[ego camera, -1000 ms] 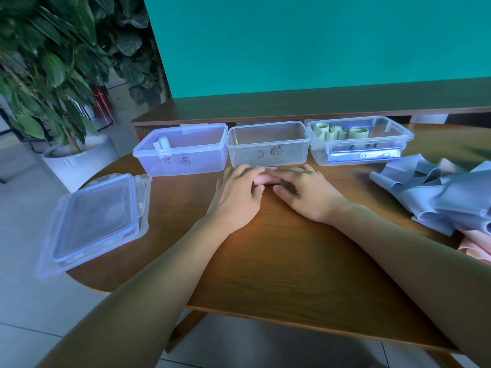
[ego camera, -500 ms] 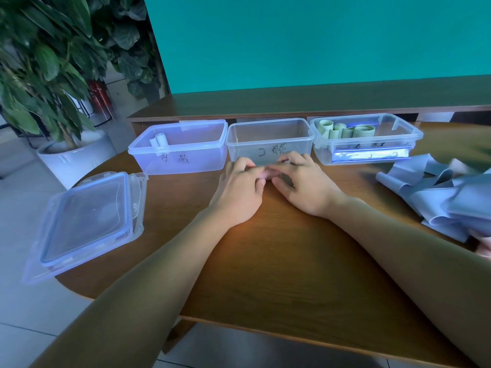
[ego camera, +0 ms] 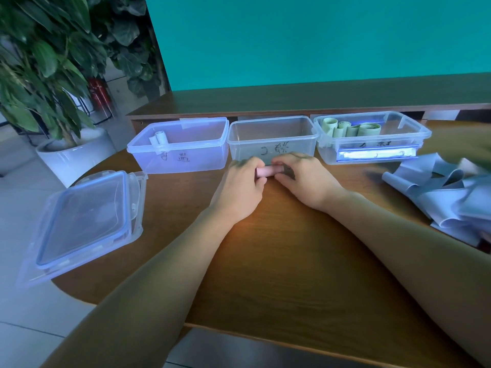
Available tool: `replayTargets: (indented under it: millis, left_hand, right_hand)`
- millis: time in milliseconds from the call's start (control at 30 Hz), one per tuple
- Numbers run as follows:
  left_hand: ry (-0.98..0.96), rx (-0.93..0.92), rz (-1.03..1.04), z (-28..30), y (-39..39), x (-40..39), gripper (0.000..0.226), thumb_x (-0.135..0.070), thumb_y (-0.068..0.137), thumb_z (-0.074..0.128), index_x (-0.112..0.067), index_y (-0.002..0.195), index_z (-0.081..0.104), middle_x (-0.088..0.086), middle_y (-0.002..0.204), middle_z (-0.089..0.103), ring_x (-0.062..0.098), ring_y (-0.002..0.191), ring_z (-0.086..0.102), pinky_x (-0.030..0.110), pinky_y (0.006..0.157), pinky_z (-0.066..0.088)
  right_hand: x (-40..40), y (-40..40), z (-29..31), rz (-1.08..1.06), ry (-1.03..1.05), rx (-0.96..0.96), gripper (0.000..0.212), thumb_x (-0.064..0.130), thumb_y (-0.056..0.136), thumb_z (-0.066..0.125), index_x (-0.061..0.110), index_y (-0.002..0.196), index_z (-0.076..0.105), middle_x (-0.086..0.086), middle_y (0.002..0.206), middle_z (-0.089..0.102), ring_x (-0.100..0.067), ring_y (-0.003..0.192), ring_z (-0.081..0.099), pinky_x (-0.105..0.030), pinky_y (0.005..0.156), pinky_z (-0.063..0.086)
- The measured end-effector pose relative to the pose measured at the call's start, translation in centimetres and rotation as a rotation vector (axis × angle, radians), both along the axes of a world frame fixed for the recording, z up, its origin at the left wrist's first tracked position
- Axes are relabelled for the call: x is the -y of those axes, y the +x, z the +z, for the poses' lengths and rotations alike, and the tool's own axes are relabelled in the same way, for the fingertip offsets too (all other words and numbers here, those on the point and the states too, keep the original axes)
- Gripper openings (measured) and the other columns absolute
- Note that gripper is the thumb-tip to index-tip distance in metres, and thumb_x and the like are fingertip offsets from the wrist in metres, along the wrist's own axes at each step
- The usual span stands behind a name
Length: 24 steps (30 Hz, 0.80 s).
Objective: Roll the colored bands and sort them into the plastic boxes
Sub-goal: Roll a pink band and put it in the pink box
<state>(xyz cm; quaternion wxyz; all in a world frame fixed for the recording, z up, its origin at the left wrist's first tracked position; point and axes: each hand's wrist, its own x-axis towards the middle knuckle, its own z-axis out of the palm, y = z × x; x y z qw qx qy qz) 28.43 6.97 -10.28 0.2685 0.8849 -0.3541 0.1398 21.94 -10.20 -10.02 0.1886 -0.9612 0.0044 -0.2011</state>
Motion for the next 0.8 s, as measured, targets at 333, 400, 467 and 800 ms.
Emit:
replayTargets:
  millis: [333, 400, 467, 800]
  left_hand:
    - [-0.066, 0.045, -0.001, -0.1, 0.1, -0.3, 0.023, -0.026, 0.094, 0.068, -0.021, 0.116, 0.067, -0.004, 0.114, 0.056, 0.013, 0.103, 0.052, 0.024, 0.084, 0.040]
    - [-0.066, 0.042, -0.014, -0.1, 0.0, -0.4, 0.022, -0.028, 0.092, 0.070, -0.021, 0.113, 0.067, -0.006, 0.112, 0.059, 0.011, 0.104, 0.051, 0.024, 0.083, 0.041]
    - [-0.070, 0.036, -0.043, 0.0, -0.1, -0.5, 0.021, -0.029, 0.092, 0.070, -0.023, 0.111, 0.068, -0.008, 0.110, 0.061, 0.010, 0.102, 0.053, 0.026, 0.083, 0.045]
    - [-0.045, -0.049, -0.087, 0.0, 0.1, -0.4, 0.025, -0.041, 0.091, 0.069, -0.031, 0.114, 0.066, -0.010, 0.113, 0.065, 0.010, 0.104, 0.055, 0.026, 0.082, 0.044]
  right_hand:
    - [0.1, 0.0, -0.2, 0.036, 0.048, 0.052, 0.022, 0.018, 0.102, 0.056, 0.016, 0.122, 0.066, -0.004, 0.112, 0.065, -0.020, 0.106, 0.049, -0.038, 0.091, 0.046]
    - [0.0, -0.3, -0.2, 0.063, 0.041, 0.056, 0.024, 0.018, 0.102, 0.056, 0.015, 0.123, 0.067, -0.004, 0.112, 0.065, -0.018, 0.103, 0.047, -0.033, 0.089, 0.043]
    - [0.0, -0.8, -0.4, 0.088, 0.033, 0.056, 0.023, 0.018, 0.102, 0.056, 0.016, 0.122, 0.067, -0.004, 0.109, 0.065, -0.019, 0.101, 0.047, -0.033, 0.089, 0.041]
    - [0.6, -0.4, -0.9, 0.043, 0.063, -0.032, 0.030, 0.027, 0.107, 0.045, 0.027, 0.129, 0.064, -0.001, 0.118, 0.055, -0.022, 0.114, 0.044, -0.037, 0.107, 0.034]
